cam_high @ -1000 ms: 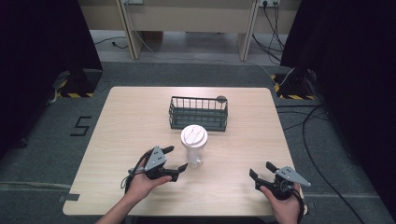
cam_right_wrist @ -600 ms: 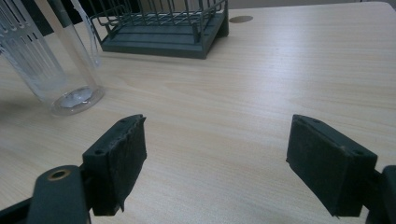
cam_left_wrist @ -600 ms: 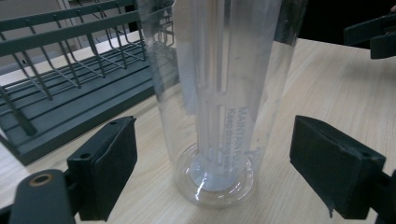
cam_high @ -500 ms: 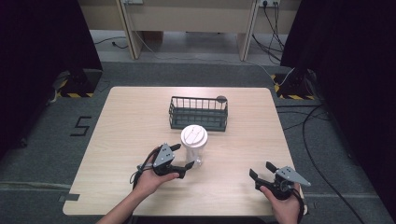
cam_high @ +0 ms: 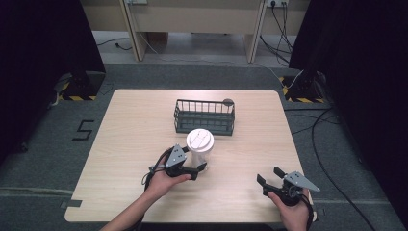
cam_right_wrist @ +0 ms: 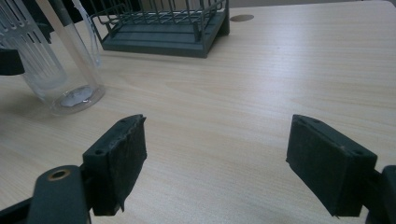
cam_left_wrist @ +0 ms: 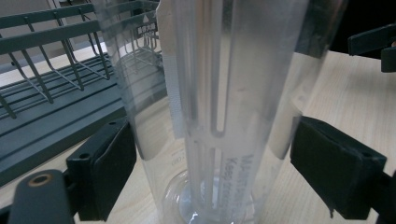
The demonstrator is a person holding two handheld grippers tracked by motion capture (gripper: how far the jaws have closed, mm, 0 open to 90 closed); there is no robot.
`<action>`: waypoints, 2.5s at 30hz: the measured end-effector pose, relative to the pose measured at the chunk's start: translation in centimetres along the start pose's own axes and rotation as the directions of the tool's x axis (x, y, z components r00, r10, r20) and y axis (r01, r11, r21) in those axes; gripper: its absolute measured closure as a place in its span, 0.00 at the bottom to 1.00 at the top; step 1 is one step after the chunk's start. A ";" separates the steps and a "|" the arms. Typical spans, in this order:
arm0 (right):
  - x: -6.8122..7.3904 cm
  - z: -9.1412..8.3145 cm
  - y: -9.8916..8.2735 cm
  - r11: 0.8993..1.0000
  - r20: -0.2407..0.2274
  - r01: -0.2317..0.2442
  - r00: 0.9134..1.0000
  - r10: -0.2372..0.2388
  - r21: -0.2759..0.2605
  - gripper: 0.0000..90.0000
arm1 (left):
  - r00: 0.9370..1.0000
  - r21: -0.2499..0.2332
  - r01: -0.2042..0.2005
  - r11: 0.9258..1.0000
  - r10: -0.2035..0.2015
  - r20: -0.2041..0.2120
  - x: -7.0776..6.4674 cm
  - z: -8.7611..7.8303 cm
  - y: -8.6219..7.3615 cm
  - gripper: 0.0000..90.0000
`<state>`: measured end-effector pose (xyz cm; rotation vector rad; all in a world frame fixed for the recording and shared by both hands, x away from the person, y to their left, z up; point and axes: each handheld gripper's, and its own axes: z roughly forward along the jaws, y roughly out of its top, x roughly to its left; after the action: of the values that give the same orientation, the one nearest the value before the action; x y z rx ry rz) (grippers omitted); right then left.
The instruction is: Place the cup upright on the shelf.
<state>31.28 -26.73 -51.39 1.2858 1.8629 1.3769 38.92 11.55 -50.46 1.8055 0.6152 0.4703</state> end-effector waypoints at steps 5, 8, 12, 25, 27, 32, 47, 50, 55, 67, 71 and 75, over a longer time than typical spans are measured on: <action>0.0 0.0 0.0 1.000 -0.001 0.001 1.000 -0.001 0.003 0.23 | 1.000 -0.011 0.003 1.000 -0.003 -0.002 0.0 0.4 0.1 0.16; 0.0 0.0 0.0 1.000 -0.001 0.000 1.000 0.000 0.002 0.23 | 1.000 -0.017 0.003 1.000 -0.003 -0.002 0.0 0.7 0.1 0.16; 0.0 0.0 0.0 1.000 -0.002 0.000 1.000 0.000 0.004 0.23 | 1.000 -0.025 0.004 1.000 -0.004 -0.001 0.1 1.0 0.1 0.16; -0.1 0.1 0.0 1.000 -0.008 -0.002 1.000 0.002 0.007 0.23 | 1.000 -0.032 0.004 0.999 -0.004 0.004 0.0 0.8 -0.1 0.20; -0.1 0.1 0.0 1.000 -0.009 -0.003 1.000 0.003 0.006 0.23 | 1.000 -0.030 0.005 1.000 -0.005 0.007 -0.1 0.9 0.0 0.20; -0.1 0.1 0.0 1.000 -0.009 -0.003 1.000 0.003 0.006 0.23 | 1.000 -0.028 0.010 1.000 -0.010 0.013 -0.3 0.8 0.3 0.20; -0.1 0.1 0.0 1.000 -0.009 -0.005 1.000 0.005 0.008 0.23 | 1.000 -0.031 -0.005 1.000 0.004 -0.020 0.3 0.4 1.6 0.20; -0.1 0.1 0.0 1.000 -0.008 -0.004 1.000 0.004 0.007 0.23 | 1.000 -0.031 -0.003 1.000 0.002 -0.026 0.5 0.4 2.0 0.20; -0.1 0.1 0.0 1.000 -0.010 -0.004 1.000 0.005 0.007 0.23 | 0.999 -0.032 -0.007 0.999 0.006 -0.038 0.8 0.4 2.4 0.20; -0.1 0.1 0.0 1.000 -0.010 -0.007 1.000 0.007 0.007 0.23 | 0.998 -0.037 -0.011 0.999 0.009 -0.057 1.4 0.6 3.5 0.20; -0.1 0.1 0.0 1.000 -0.011 -0.007 1.000 0.007 0.007 0.23 | 0.998 -0.042 -0.010 0.999 0.007 -0.061 1.7 0.6 3.8 0.20; -0.1 0.1 0.0 1.000 -0.011 -0.008 1.000 0.008 0.008 0.23 | 0.998 -0.048 -0.005 0.999 0.002 -0.069 2.0 0.7 4.2 0.20</action>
<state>31.41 -26.79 -51.40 1.2932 1.8743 1.3848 41.61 11.26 -46.62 1.7513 0.6428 0.5474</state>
